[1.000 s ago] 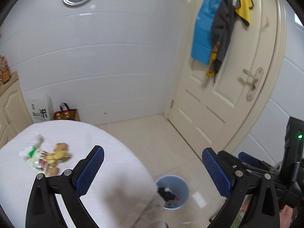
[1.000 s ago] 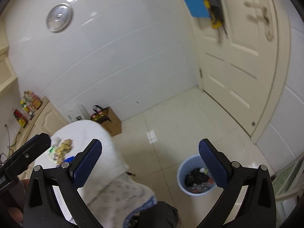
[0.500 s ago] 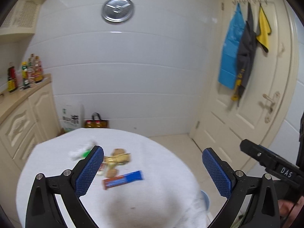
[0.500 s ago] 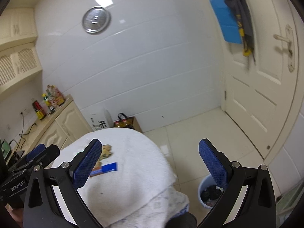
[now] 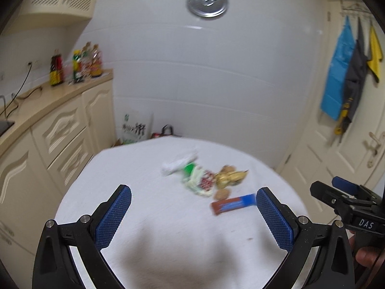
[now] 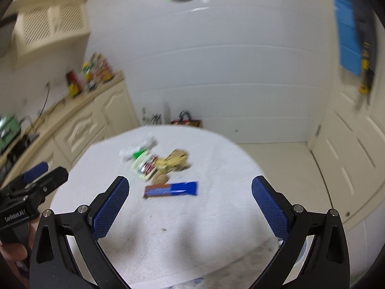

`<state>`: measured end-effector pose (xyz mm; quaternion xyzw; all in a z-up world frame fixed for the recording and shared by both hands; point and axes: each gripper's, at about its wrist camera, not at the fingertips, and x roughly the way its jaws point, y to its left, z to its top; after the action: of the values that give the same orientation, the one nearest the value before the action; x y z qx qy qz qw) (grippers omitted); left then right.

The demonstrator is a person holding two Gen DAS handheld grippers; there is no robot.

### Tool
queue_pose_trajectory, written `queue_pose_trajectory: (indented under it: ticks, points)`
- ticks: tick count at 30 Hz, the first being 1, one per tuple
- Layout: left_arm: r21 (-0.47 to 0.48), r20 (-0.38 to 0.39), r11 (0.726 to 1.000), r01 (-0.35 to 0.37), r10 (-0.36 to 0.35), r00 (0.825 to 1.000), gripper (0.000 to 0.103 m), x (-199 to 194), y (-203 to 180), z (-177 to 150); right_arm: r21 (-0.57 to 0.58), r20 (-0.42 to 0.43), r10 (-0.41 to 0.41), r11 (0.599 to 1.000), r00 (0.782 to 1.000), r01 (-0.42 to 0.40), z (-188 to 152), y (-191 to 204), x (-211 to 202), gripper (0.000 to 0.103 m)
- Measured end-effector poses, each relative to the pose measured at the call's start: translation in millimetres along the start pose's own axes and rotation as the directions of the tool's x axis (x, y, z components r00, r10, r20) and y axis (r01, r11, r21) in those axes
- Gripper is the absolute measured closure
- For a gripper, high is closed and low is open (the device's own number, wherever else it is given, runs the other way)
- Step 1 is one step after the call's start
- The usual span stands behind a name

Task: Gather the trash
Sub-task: 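Return both open tools to the table, then grasp the blue snack bar with the right tool while the left tool grasps the brown nut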

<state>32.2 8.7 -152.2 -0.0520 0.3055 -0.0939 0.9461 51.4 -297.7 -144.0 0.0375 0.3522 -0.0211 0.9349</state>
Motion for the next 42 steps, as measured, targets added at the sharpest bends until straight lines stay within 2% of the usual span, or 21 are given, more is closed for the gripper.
queue_pose_trajectory:
  ticks: [6,14,20,21,22,23,25,26,30,32,38,42]
  points:
    - [-0.03,-0.058,0.998,-0.048,0.046,0.997,0.001,24.4,-3.0,-1.1,-0.171,-0.139,0.013,0.985,0.99,-0.037,-14.4,29.6,57.0,0.0]
    - [-0.019,-0.118,0.997,-0.08,0.077,0.99,0.001,71.7,-16.0,15.2,-0.307,-0.276,0.009,0.947,0.961,-0.097,-30.7,34.4,138.5,0.002]
    - [0.018,-0.157,0.995,-0.095,0.096,0.983,0.001,112.8,-24.8,30.8,-0.395,-0.346,0.064,0.895,0.936,-0.207,-29.1,35.0,183.8,0.014]
    - [0.021,-0.162,0.995,-0.099,0.101,0.982,0.001,117.0,-26.7,32.2,-0.402,-0.345,0.088,0.886,0.934,-0.232,-26.9,35.7,185.4,0.022]
    - [0.021,-0.168,0.995,-0.102,0.104,0.98,0.001,122.4,-28.6,34.3,-0.406,-0.355,0.117,0.874,0.928,-0.266,-24.9,36.6,186.3,0.034]
    - [0.02,-0.174,0.995,-0.102,0.104,0.979,0.001,127.6,-28.5,36.8,-0.409,-0.366,0.145,0.862,0.919,-0.299,-24.2,38.8,186.6,0.041]
    - [0.016,-0.183,0.995,-0.103,0.104,0.978,0.001,136.3,-30.3,40.0,-0.446,-0.38,0.176,0.825,0.908,-0.347,-26.2,47.3,182.9,0.065]
    - [0.016,-0.186,0.995,-0.101,0.102,0.977,0.001,140.0,-29.5,41.3,-0.456,-0.387,0.185,0.813,0.903,-0.362,-27.8,50.7,181.0,0.067]
    - [0.028,-0.188,0.996,-0.087,0.09,0.978,0.001,149.7,-38.0,43.3,-0.402,-0.402,0.228,0.826,0.887,-0.394,-31.5,47.4,176.2,0.079]
    - [0.04,-0.186,0.996,-0.08,0.086,0.979,0.001,156.5,-40.9,44.5,-0.377,-0.399,0.237,0.838,0.886,-0.395,-35.0,43.1,169.4,0.08]
    - [0.078,-0.201,0.996,-0.04,0.055,0.978,0.001,170.9,-55.0,35.6,-0.272,-0.359,0.209,0.909,0.909,-0.317,-42.0,18.8,141.9,0.083]
    - [0.105,-0.222,0.995,-0.003,0.027,0.975,0.001,187.2,-69.5,32.3,-0.187,-0.325,0.21,0.942,0.922,-0.28,-40.8,-5.1,126.0,0.083]
